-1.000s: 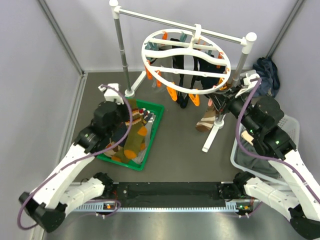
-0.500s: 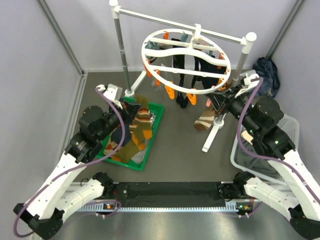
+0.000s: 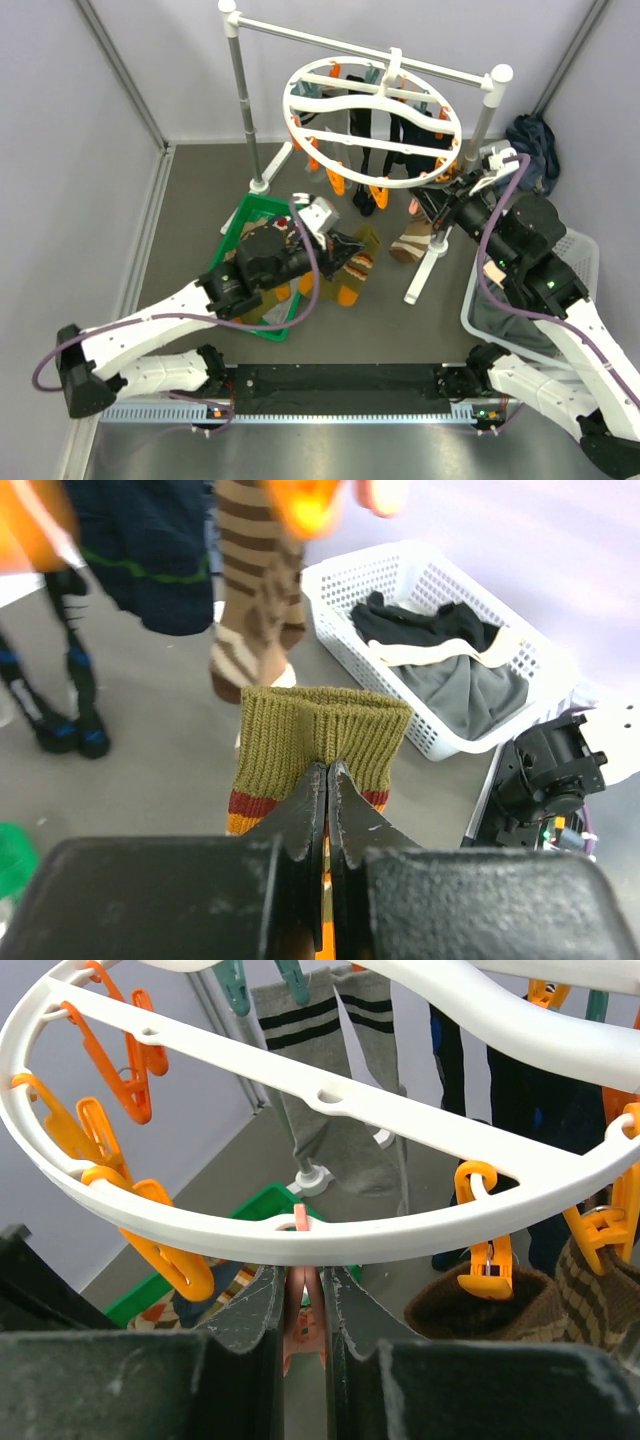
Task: Clip the socks to the hanger
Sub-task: Clamp the sock onto the hanger.
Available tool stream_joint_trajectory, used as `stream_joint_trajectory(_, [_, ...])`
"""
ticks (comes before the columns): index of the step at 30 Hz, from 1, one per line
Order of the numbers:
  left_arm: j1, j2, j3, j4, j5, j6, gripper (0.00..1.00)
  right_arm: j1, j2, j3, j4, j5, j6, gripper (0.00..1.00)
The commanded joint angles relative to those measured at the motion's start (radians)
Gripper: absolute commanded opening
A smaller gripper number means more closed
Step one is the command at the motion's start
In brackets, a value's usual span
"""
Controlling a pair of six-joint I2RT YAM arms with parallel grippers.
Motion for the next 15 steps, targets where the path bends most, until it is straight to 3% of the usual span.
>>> stream_joint_trajectory(1, [-0.07,0.092,0.035,0.217,-0.108,0.061,0.0,-0.003,-0.011,-0.015,0.019,-0.025,0.039,0.0])
stream_joint_trajectory(6, [-0.125,0.186,0.063,0.326,-0.178,0.121,0.0,-0.003,-0.014,-0.02,0.025,-0.039,0.048,0.0])
stream_joint_trajectory(15, [-0.132,0.272,0.138,0.407,-0.213,0.164,0.0,-0.003,-0.019,-0.029,0.022,-0.045,0.048,0.0])
